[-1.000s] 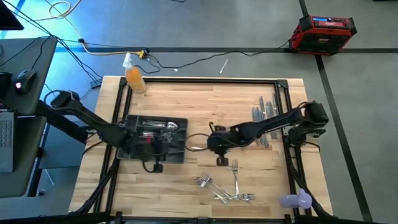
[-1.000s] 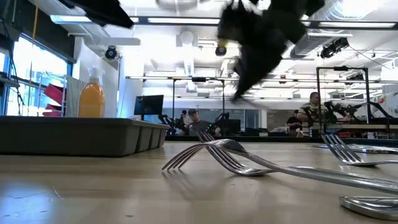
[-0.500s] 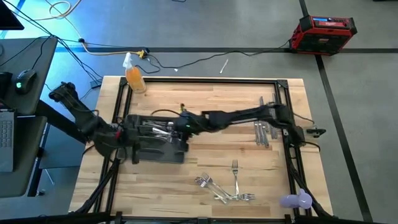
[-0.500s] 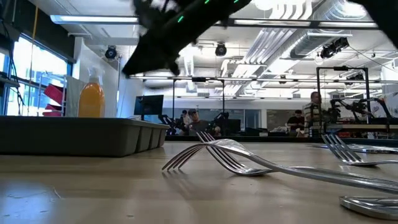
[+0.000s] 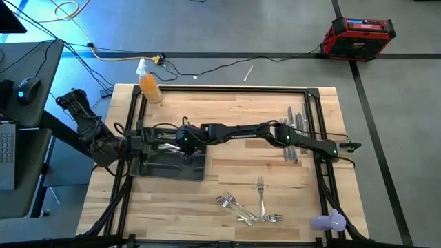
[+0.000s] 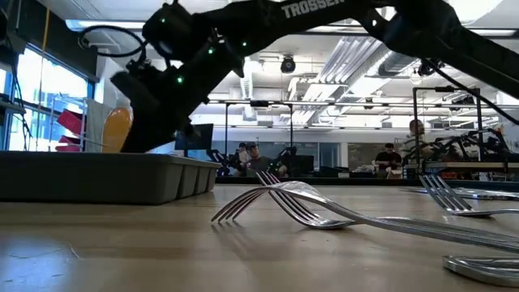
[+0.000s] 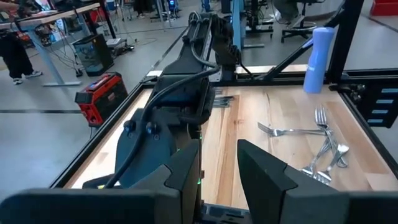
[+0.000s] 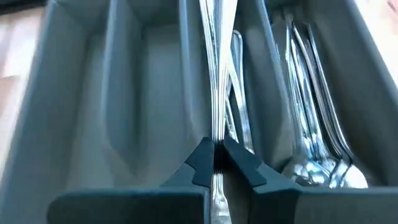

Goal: Sort silverware
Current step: Put the silver fork into the black silverware tray

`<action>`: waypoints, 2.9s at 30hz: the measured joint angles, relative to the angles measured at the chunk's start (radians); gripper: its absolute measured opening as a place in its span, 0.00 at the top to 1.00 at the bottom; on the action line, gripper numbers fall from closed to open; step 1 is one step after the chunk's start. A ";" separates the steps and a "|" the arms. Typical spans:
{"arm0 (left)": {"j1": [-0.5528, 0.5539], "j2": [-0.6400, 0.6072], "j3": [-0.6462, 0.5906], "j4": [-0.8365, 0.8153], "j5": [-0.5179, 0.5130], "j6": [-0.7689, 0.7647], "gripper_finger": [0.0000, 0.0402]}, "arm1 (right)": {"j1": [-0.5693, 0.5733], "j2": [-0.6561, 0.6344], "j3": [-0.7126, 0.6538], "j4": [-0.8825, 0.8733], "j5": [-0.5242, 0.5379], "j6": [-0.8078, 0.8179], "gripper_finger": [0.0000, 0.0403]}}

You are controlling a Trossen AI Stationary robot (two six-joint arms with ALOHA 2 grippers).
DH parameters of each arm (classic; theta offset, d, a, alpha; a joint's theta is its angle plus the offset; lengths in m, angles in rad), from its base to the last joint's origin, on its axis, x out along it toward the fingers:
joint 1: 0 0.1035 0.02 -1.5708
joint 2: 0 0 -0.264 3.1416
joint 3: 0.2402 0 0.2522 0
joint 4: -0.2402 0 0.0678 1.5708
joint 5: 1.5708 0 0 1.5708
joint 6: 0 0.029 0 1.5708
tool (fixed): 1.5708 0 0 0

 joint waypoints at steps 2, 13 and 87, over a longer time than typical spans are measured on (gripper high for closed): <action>0.000 0.004 0.000 -0.001 0.000 0.000 0.78 | -0.008 0.000 -0.017 -0.010 0.015 -0.006 1.00; 0.000 0.015 0.000 -0.002 -0.004 0.001 0.78 | -0.020 0.001 -0.019 -0.058 0.023 -0.108 0.96; 0.002 0.074 0.000 -0.052 -0.003 -0.028 0.78 | 0.543 -0.750 -1.274 -0.051 -0.030 -0.492 0.97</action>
